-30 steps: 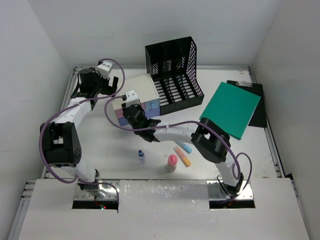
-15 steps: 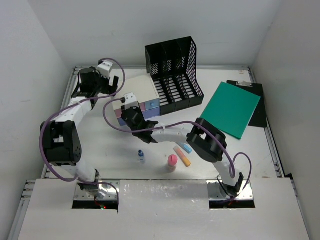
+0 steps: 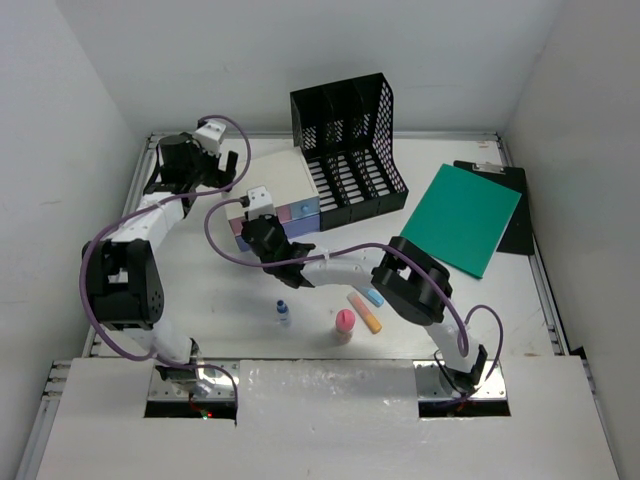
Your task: Organize the desk
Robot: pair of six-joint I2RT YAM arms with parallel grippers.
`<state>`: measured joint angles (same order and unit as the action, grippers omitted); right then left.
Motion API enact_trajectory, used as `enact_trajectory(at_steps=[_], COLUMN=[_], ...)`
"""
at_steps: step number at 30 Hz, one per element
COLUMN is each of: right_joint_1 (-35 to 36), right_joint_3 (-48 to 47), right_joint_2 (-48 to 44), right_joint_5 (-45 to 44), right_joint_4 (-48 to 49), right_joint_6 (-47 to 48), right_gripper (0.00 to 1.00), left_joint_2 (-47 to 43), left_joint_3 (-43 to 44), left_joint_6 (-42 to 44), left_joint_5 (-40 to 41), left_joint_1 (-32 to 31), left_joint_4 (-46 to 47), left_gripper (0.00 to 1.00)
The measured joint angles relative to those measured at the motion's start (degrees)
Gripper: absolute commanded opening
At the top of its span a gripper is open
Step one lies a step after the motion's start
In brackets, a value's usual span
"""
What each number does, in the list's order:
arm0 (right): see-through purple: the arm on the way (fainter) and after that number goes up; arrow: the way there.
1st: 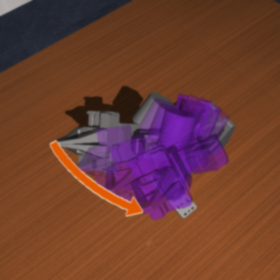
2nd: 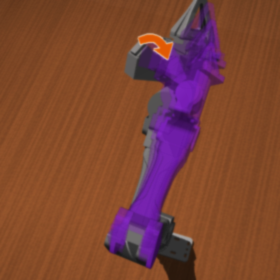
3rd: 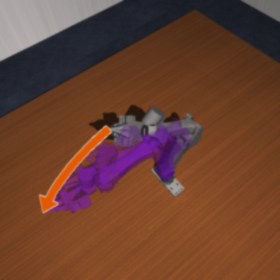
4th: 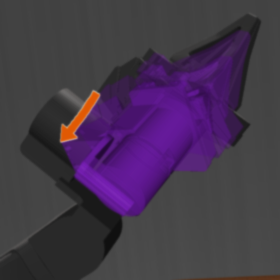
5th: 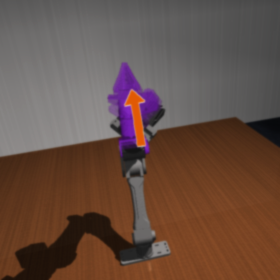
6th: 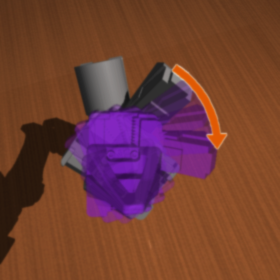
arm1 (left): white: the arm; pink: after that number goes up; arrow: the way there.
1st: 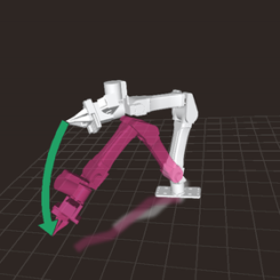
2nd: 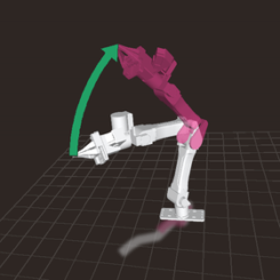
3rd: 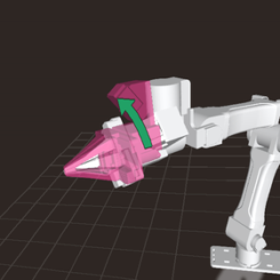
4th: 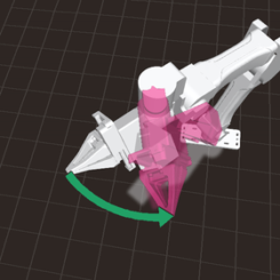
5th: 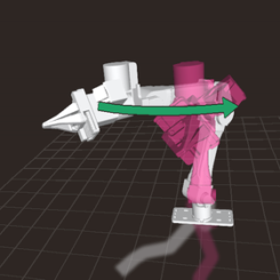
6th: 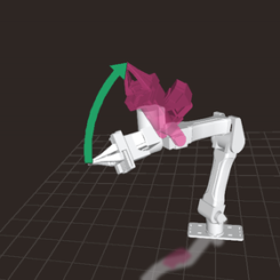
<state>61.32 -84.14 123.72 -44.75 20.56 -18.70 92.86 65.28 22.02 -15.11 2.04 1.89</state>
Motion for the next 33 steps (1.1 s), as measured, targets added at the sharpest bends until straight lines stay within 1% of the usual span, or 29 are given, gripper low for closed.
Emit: enact_trajectory(at_steps=[7,15,22,25,26,27,28,31,33], right_joint_1=[0.85,4.68,7.69,8.76,8.96,9.01,9.01,8.94,8.96], right_joint_3=[3.32,14.64,22.40,23.26,23.26,23.26,23.26,23.26,23.26], right_joint_2=[-1.11,-9.42,-16.59,-19.04,-19.56,-20.02,-20.37,-20.92,-21.09], right_joint_5=[0.04,-0.28,-0.22,0.66,1.27,1.81,2.29,3.32,3.76], right_joint_4=[3.45,5.03,4.59,2.73,1.95,0.96,-0.07,-2.14,-3.04], right_joint_6=[0.59,1.07,1.01,0.70,0.63,0.50,0.39,0.04,-0.44], right_gripper=[0.00,0.00,0.00,0.00,0.01,0.05,0.05,0.00,0.00], left_joint_2=[0.28,1.29,2.12,2.12,2.14,2.14,2.14,2.23,2.43], left_joint_3=[0.33,1.22,2.23,2.23,2.25,2.25,2.25,2.34,2.56], left_joint_6=[-0.02,-0.02,-0.02,-0.04,-0.04,-0.04,-0.04,-0.04,-0.04], left_joint_5=[-0.09,0.09,0.66,0.68,0.70,0.72,0.70,0.79,0.87], left_joint_1=[0.00,0.00,0.00,0.00,0.00,0.00,0.00,0.00,0.00], left_joint_4=[-0.02,0.11,0.07,0.07,0.07,0.07,0.04,0.04,0.04], left_gripper=[0.92,0.93,0.93,0.93,0.93,0.93,0.93,0.93,0.93])
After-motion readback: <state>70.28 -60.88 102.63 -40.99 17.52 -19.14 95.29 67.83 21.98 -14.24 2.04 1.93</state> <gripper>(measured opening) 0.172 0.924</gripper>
